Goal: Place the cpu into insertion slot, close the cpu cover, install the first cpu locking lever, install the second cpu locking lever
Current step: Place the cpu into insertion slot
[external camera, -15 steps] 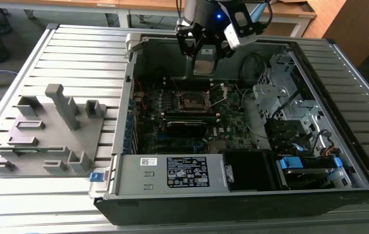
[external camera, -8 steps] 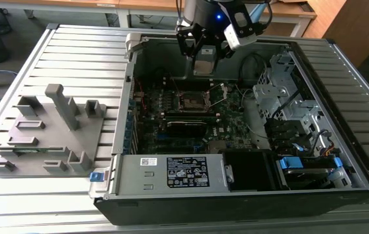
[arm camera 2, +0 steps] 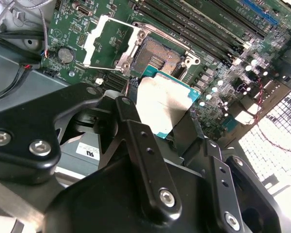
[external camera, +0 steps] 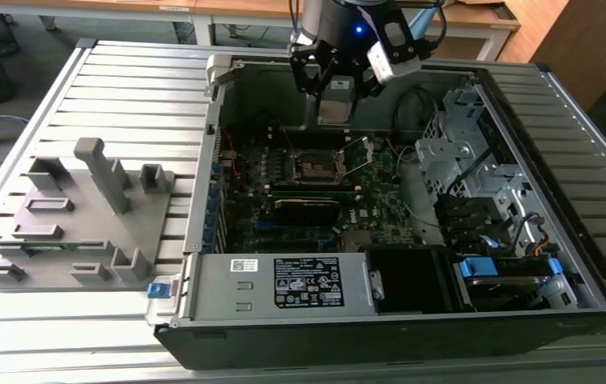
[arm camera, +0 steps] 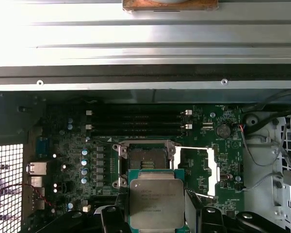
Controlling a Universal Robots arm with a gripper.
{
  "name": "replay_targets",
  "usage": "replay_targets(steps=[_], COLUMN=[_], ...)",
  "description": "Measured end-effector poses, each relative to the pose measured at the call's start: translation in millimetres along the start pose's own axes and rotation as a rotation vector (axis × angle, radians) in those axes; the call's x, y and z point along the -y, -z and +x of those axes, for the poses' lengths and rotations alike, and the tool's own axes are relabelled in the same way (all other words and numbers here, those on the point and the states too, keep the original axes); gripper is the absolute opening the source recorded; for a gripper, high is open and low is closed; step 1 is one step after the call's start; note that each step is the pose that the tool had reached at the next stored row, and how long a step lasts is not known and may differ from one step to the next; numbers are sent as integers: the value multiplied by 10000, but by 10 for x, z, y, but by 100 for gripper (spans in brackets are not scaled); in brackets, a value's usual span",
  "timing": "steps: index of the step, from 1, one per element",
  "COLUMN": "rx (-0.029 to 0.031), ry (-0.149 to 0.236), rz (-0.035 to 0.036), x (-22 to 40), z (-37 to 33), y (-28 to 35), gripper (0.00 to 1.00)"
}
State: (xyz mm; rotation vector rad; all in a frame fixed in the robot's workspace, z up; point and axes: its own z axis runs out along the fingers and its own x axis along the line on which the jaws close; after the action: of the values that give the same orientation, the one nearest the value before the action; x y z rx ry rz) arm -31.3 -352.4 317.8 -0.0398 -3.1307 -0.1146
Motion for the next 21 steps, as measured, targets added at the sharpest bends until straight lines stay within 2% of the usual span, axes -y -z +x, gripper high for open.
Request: replay_targets(steps=[5, 15, 21], rx=[2, 25, 25], ry=[1, 1, 1], rz=[6, 42, 48], x=[2, 3, 3], z=[-1, 26, 26], y=[-33, -139, -144], gripper=[54, 54, 54])
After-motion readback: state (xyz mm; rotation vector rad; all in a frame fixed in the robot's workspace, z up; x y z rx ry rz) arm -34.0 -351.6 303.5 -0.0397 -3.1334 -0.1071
